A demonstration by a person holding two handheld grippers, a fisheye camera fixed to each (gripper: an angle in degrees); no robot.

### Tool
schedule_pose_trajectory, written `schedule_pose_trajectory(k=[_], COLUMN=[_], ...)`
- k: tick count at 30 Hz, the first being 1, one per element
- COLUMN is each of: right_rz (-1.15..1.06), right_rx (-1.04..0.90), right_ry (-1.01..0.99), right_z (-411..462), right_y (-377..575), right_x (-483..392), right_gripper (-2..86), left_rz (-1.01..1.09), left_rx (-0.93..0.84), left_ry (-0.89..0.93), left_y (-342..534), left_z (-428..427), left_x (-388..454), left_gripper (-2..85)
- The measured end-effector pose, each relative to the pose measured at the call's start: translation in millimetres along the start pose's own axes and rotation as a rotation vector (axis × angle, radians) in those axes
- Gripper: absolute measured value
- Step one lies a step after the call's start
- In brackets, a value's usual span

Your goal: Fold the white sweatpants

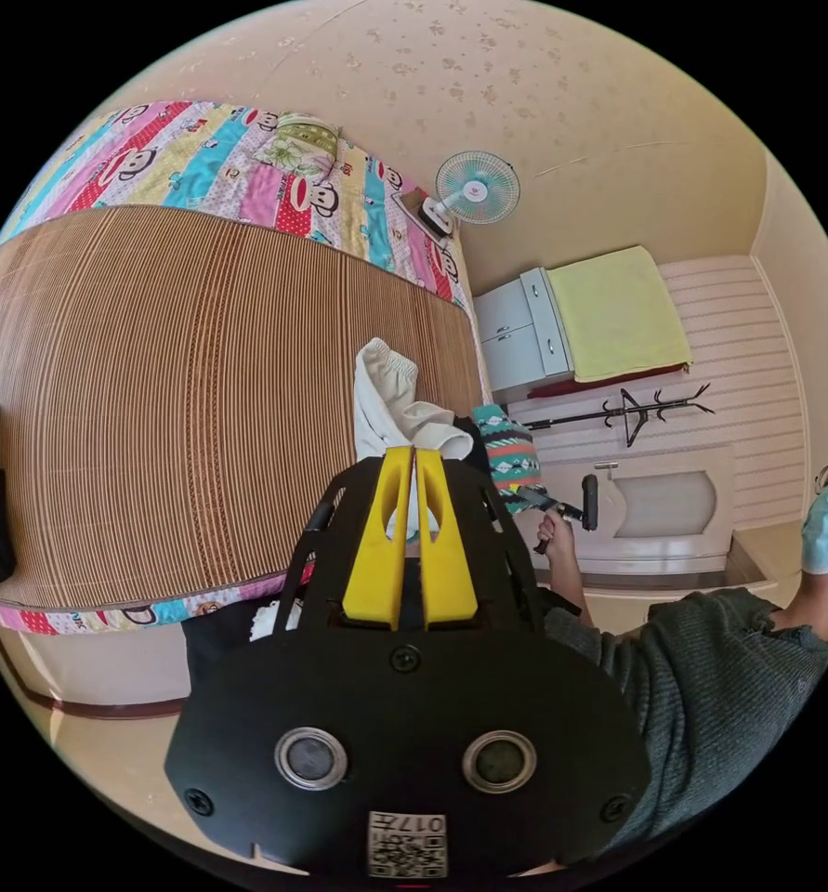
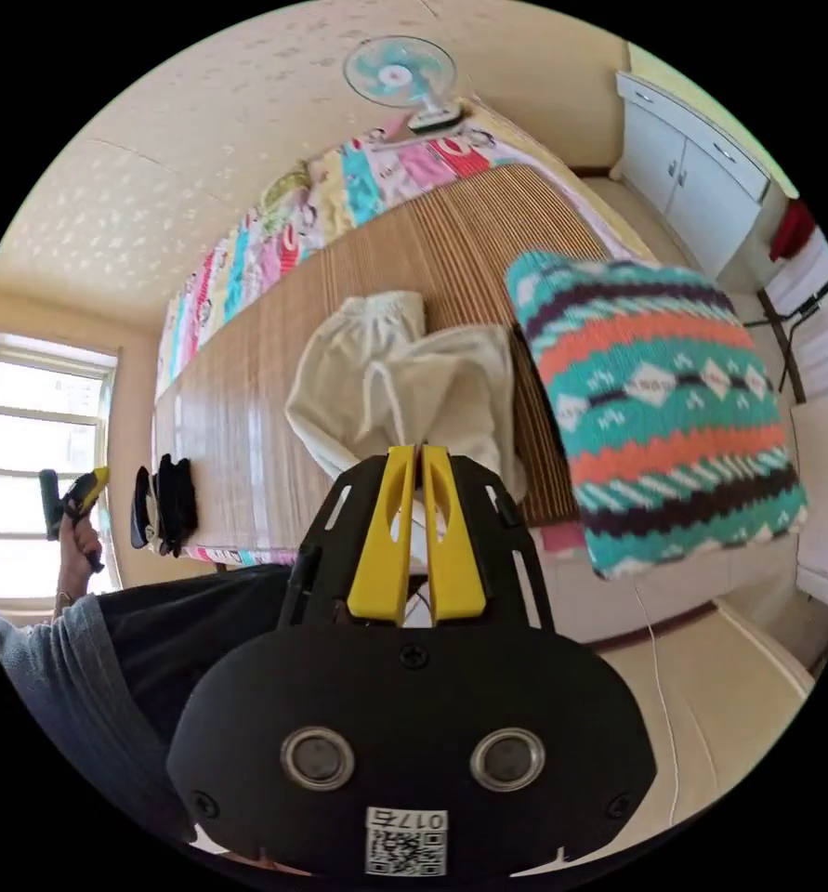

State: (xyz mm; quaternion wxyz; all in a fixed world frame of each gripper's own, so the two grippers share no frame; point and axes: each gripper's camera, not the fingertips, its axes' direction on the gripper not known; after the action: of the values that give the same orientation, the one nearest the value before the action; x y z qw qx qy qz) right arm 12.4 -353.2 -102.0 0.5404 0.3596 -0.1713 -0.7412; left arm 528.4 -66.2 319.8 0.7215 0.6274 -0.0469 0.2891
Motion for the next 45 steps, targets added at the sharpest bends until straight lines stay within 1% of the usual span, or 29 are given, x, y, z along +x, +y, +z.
schedule_pose_trajectory(k=[2, 4, 5, 6, 7, 8, 10, 11, 12, 13, 15, 17, 19, 20, 22, 23, 25, 27, 28, 29, 30, 32, 35, 37, 38, 40, 42, 43, 45], right_rz=[-0.085, -0.153, -0.168, -0.199, -0.228, -0.232, -0.179, -0.153, -0.102, -0.068, -0.051, -0.143, -0.274, -0.3, -0.407, -0.444, -0.648, -0.798, -0.87, -0.893, -0.918, -0.927, -0.923, -0.944, -0.944, -0.97, -1.048, -1.114, -1.2], right_rx=[-0.053, -0.206, -0.248, -0.361, -0.462, -0.502, -0.664, -0.675, -0.642, -0.586, -0.521, -0.449, -0.335, -0.303, -0.168, -0.138, -0.021, 0.091, 0.167, 0.202, 0.251, 0.281, 0.314, 0.312, 0.308, 0.303, 0.278, 0.257, 0.237], right_ry=[-0.084, -0.169, -0.185, -0.213, -0.213, -0.192, -0.064, -0.041, -0.056, -0.144, -0.275, -0.423, -0.658, -0.72, -0.929, -0.978, -1.182, -1.336, -1.432, -1.478, -1.552, -1.608, -1.645, -1.656, -1.66, -1.675, -1.662, -1.619, -1.545], right_z=[41, 118, 139, 185, 229, 250, 325, 336, 341, 331, 308, 272, 212, 197, 137, 123, 65, 24, 2, -6, -18, -24, -21, -14, -12, -6, -6, -8, -10], right_y=[-50, -107, -118, -135, -144, -146, -141, -138, -134, -132, -129, -124, -114, -112, -101, -98, -82, -69, -62, -59, -58, -58, -48, -34, -32, -19, -7, 3, 21], right_x=[-26, -61, -70, -90, -107, -114, -123, -122, -119, -116, -110, -113, -116, -116, -120, -124, -149, -171, -182, -186, -192, -198, -210, -226, -230, -249, -270, -287, -312], right_gripper=[6.8, 12.3, 13.2, 15.0, 16.1, 16.7, 15.0, 14.0, 10.6, 6.1, 4.4, 3.6, 3.0, 2.9, 2.6, 2.5, 2.4, 2.3, 2.2, 2.2, 2.1, 2.0, 2.0, 1.9, 1.8, 1.8, 1.8, 1.7, 1.7], left_rz=[-0.01, -0.018, -0.028, -0.033, -0.042, -0.05, -0.063, -0.076, -0.085, -0.104, -0.122, -0.133, -0.146, -0.155, -0.163, -0.163, -0.156, -0.132, -0.113, -0.086, -0.057, 0.076, 0.205, 0.23, 0.22, 0.173, 0.11, 0.056, -0.03], left_rx=[0.006, 0.011, 0.013, 0.015, 0.021, 0.03, 0.048, 0.062, 0.069, 0.087, 0.124, 0.167, 0.178, 0.177, 0.179, 0.182, 0.182, 0.176, 0.169, 0.183, 0.2, 0.27, 0.352, 0.387, 0.396, 0.393, 0.382, 0.377, 0.384], left_ry=[-0.001, 0.007, 0.009, 0.009, 0.008, 0.006, -0.003, -0.013, -0.016, -0.014, -0.002, -0.003, -0.008, -0.002, 0.027, 0.061, 0.125, 0.2, 0.246, 0.293, 0.334, 0.524, 0.624, 0.702, 0.789, 0.835, 0.757, 0.735, 0.777], left_y=[-3, -3, -3, -2, 0, 3, 8, 12, 14, 18, 25, 36, 42, 45, 46, 45, 40, 33, 27, 23, 22, 21, 29, 36, 41, 51, 64, 73, 87], left_z=[1, 1, 0, 0, -2, -6, -13, -19, -22, -30, -43, -60, -67, -69, -68, -66, -62, -58, -56, -58, -60, -74, -100, -117, -124, -129, -133, -134, -133], left_x=[-1, -2, -3, -3, -4, -5, -8, -10, -12, -15, -21, -28, -35, -40, -46, -49, -50, -47, -44, -39, -36, -20, -1, 1, -4, -16, -27, -36, -49], left_gripper=[-1.0, -1.0, -1.0, -1.0, -1.0, -1.0, -1.0, -1.0, -1.0, -1.0, -1.0, -0.9, -0.8, -0.6, 0.1, 1.3, 4.0, 7.7, 11.8, 15.8, 17.8, 21.5, 22.1, 22.7, 23.6, 24.1, 24.0, 23.8, 23.4])
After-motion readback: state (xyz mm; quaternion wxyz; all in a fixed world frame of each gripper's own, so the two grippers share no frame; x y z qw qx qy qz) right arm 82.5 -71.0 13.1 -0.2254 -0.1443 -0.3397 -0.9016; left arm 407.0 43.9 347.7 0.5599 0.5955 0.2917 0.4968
